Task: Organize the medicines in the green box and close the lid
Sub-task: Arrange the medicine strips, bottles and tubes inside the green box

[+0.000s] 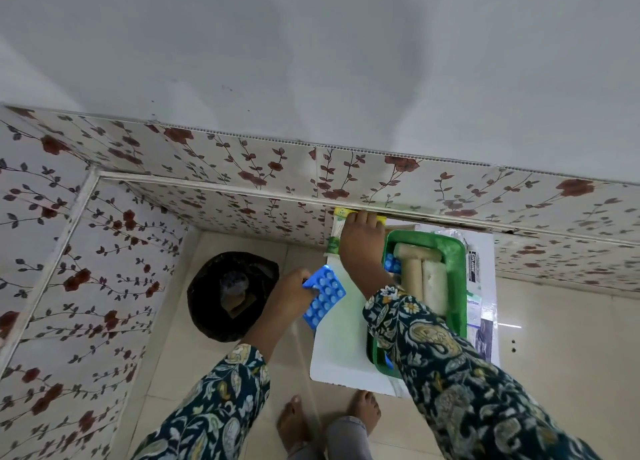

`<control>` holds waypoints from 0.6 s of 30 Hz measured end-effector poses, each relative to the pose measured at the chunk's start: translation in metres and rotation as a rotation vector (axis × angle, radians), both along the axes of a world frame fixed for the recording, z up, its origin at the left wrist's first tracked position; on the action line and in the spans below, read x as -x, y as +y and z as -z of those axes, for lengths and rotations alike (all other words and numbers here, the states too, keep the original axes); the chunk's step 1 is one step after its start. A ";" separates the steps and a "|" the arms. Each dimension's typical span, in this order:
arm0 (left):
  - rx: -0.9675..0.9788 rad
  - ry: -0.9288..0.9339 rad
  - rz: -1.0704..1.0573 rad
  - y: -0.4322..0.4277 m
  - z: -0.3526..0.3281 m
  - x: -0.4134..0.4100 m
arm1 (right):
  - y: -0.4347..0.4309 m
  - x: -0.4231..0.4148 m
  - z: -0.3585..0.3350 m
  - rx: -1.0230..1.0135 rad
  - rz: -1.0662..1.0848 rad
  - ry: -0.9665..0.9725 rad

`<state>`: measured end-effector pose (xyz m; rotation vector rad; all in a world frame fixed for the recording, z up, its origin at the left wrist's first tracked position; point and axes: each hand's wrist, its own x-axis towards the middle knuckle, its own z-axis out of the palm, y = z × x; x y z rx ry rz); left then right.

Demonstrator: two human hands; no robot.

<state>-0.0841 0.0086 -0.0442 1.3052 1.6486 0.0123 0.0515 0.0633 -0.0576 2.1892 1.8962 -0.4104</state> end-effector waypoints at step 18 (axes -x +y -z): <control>-0.043 -0.219 -0.260 0.018 -0.044 -0.020 | 0.003 -0.032 -0.077 -0.158 -0.078 0.092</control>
